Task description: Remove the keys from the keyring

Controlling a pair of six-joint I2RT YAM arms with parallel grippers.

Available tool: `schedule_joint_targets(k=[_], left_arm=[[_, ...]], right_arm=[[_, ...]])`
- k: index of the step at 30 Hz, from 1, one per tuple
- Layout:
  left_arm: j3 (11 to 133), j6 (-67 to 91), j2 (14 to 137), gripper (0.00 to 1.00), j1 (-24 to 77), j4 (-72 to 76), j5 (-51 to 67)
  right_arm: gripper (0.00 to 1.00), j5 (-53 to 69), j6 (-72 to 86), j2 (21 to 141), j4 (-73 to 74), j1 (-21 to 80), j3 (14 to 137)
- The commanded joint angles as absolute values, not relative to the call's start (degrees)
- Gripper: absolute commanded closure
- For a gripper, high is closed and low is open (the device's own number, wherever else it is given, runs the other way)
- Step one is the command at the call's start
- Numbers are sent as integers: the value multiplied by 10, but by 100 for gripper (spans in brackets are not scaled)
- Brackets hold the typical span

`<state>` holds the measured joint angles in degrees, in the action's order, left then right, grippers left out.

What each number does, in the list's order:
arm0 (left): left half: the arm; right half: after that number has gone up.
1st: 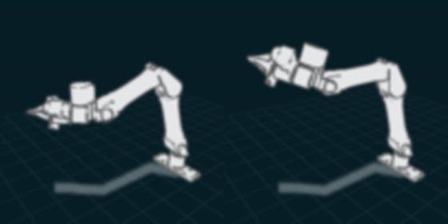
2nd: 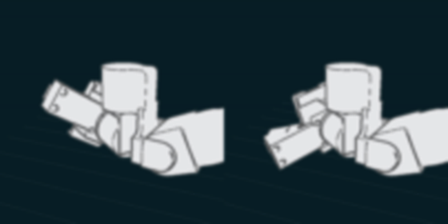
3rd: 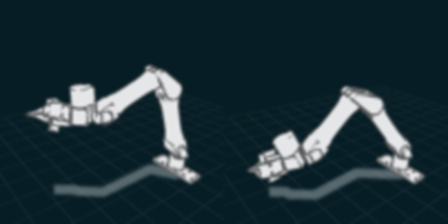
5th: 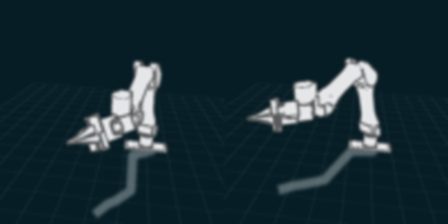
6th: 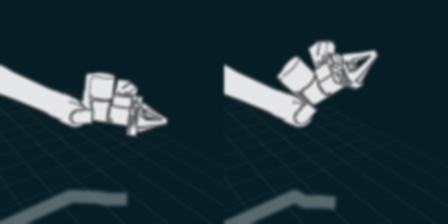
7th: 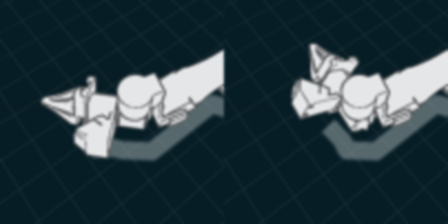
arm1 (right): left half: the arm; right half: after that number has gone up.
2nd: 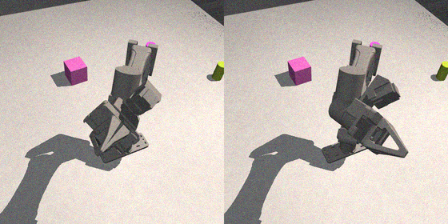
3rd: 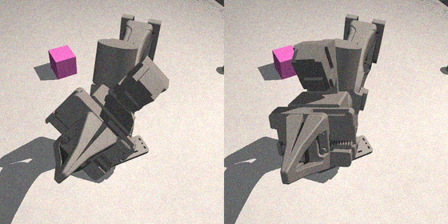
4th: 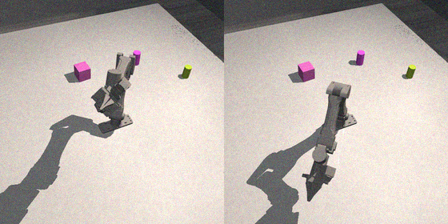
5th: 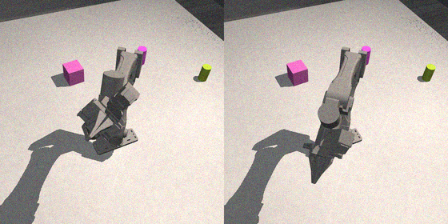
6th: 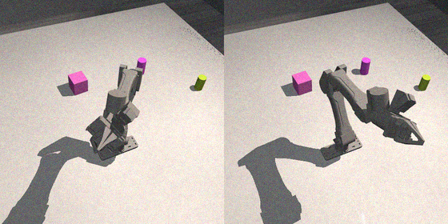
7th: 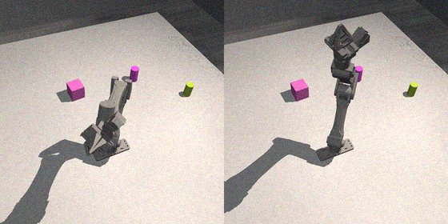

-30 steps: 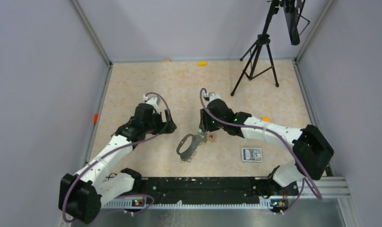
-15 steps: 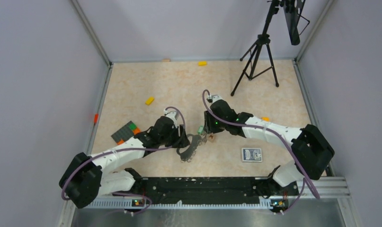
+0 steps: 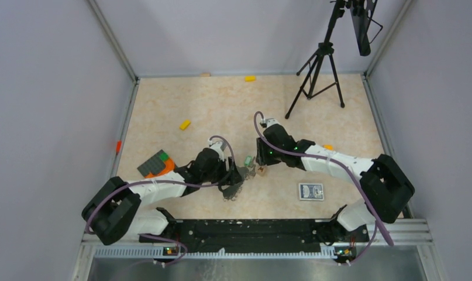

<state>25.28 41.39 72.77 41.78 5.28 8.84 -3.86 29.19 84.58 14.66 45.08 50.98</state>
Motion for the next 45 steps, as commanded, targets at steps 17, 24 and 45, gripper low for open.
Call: schedule_joint_targets(k=[17,24,45], left_arm=[[214,509,569,20,422,-242,-56],[214,564,527,20,421,-334,-103],[273,488,497,12,422,-285,-114]], right_arm=[[62,-28,292,870,124,443,539],[68,26,291,923,115,450,587],[61,-26,434,988,169,524,639]])
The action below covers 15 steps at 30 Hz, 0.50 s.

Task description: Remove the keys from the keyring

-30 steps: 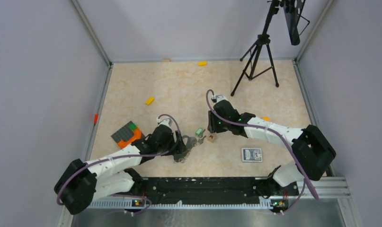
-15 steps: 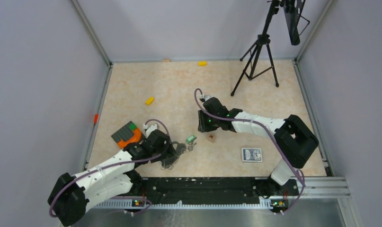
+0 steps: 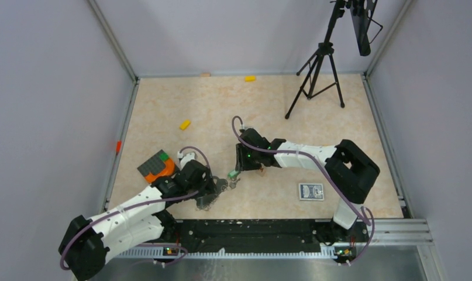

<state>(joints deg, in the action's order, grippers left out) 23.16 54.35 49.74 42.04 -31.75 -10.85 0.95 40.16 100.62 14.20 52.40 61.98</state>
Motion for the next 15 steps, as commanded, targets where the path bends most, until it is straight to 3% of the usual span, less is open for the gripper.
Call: schedule_joint_targets(k=[1,9,15], left_arm=[[287,477,504,12,422,-276,-114],[389,423,650,14,422,-212,-85],[410,420,747,25,422,-181,-58]], right_arm=[[61,-34,433,978,177,522,637],[55,-38,418,853,196,463,585],[53,-44,392,775,217,445,564]])
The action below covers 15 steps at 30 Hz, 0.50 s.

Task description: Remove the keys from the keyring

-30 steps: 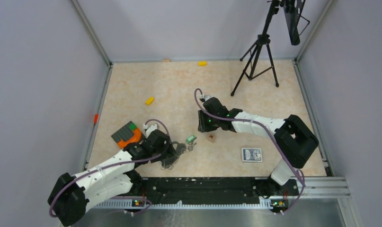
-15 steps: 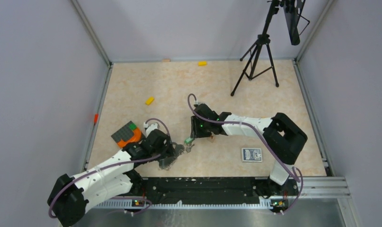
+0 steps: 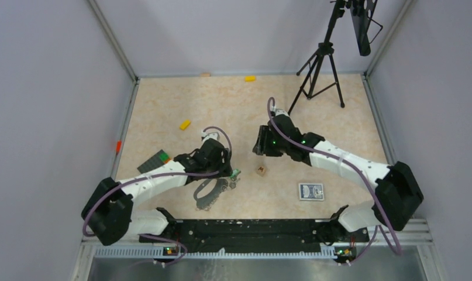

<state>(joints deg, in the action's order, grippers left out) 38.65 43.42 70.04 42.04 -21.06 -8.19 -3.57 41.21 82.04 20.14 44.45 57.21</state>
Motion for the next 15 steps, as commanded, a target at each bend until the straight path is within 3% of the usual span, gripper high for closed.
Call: schedule_joint_targets(k=[1,4,15], left_arm=[[413,421,759,29,422,-177,-50],[421,424,792,36,424,-169,-45],[434,423,834,47,430,-145,-33]], right_arm=[[53,-46,391,768,220,445,561],[54,-54,392,745,219,444,545],[55,-64,395,721,218,441,516]])
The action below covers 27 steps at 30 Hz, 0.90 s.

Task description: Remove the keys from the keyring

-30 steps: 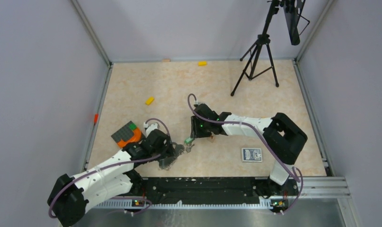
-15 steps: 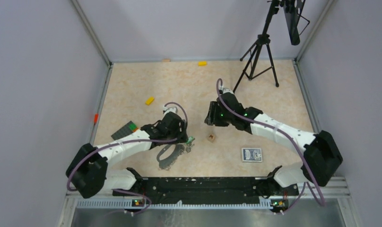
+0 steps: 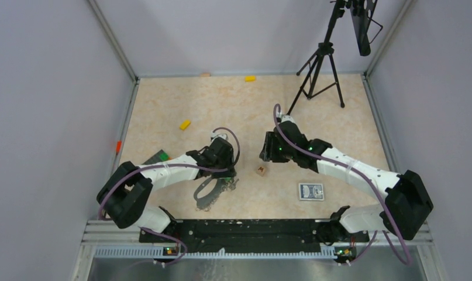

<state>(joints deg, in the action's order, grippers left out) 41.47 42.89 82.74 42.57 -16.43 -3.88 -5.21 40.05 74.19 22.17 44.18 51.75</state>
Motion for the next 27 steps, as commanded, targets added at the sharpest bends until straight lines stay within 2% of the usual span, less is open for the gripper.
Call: schedule_joint_targets(k=[1,9,19,27], left_arm=[[434,422,834,48,431,-148,-33],[416,427,814,55,441,-153,-34],[424,403,835,48,444,-183,-75],[444,367,866,52,450,-189,-76]], right_arm=[[55,-64,395,720,217,441,516],[55,-66,396,722,210,440,511],[56,-64,395,727,209,440,511],[56,-68,395,725,211,439,510]])
